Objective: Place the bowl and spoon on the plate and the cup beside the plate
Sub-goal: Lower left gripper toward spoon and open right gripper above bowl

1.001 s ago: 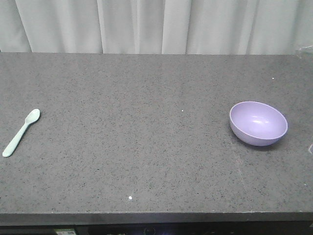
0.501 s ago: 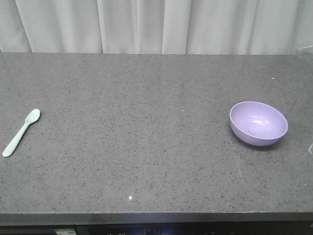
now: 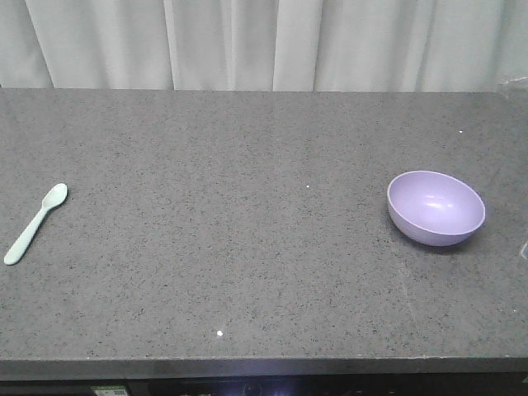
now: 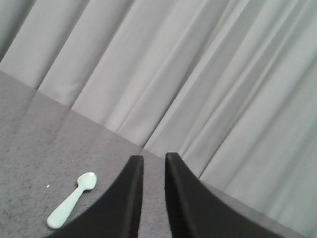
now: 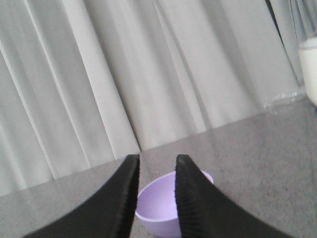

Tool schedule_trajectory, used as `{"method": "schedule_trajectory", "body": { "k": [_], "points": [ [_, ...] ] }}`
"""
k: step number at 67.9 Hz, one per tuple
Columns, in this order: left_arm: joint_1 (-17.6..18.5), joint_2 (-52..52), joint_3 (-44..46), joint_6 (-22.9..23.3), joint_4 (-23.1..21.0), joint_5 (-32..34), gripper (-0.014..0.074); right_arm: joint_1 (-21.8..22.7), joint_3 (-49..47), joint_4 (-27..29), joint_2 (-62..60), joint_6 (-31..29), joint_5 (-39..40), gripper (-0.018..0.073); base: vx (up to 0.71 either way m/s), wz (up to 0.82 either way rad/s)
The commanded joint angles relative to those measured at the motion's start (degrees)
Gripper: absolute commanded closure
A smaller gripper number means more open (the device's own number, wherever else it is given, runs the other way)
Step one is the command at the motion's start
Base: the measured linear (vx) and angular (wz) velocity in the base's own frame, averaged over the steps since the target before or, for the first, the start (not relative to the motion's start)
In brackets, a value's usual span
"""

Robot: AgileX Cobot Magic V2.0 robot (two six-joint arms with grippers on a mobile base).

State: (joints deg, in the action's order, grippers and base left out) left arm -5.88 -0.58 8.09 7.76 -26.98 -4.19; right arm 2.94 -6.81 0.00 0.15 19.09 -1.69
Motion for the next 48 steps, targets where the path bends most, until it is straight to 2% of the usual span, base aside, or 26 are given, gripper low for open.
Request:
{"method": "schedule_trajectory", "body": {
  "k": [1, 5, 10, 14, 18, 23, 36, 42, 48],
  "points": [
    [-0.1, 2.0, 6.3, -2.4, 0.0, -1.4, 0.0334, 0.3, -5.1, -1.5, 3.4, -1.1, 4.3, 0.0206, 0.0, 0.0],
    [-0.1, 4.0, 9.7, -5.9, 0.0, -4.7, 0.0265, 0.3, -7.0, -0.5, 5.6, -1.0, 4.8, 0.0116, 0.0, 0.0],
    [-0.1, 8.3, 14.4, -11.5, 0.0, -9.3, 0.0195, 0.3, -8.0, 1.6, 7.8, -0.9, 9.5, 0.0027, 0.0, 0.0],
    [-0.1, 12.2, 18.2, -14.8, 0.0, -12.4, 0.0167, 0.3, -8.3, 3.6, 9.1, -0.9, 13.2, -0.0006, 0.0, 0.0],
    [-0.1, 16.8, 22.1, -17.1, 0.0, -15.4, 0.0162, 0.3, -9.6, 4.4, 10.6, -0.9, 12.3, -0.0012, 0.0, 0.0],
    [-0.1, 23.7, 27.2, -19.3, 0.8, -18.7, 0.0164, 0.3, -13.6, 1.7, 13.7, -1.4, 6.5, -0.001, 0.0, 0.0],
    [-0.1, 41.7, 41.2, -19.7, 9.9, -25.5, 0.0164, 0.3, -30.4, -12.4, 24.7, -6.1, -10.7, -0.001, 0.0, 0.0],
    [-0.1, 49.3, 46.3, -19.7, 13.0, -26.0, 0.0164, 0.3, -35.1, -14.9, 28.9, -7.2, -13.6, -0.001, 0.0, 0.0],
    [-0.1, 56.3, 50.4, -19.8, 15.0, -26.4, 0.0164, 0.3, -36.3, -15.0, 30.7, -7.1, -12.7, -0.001, 0.0, 0.0]
  ]
}}
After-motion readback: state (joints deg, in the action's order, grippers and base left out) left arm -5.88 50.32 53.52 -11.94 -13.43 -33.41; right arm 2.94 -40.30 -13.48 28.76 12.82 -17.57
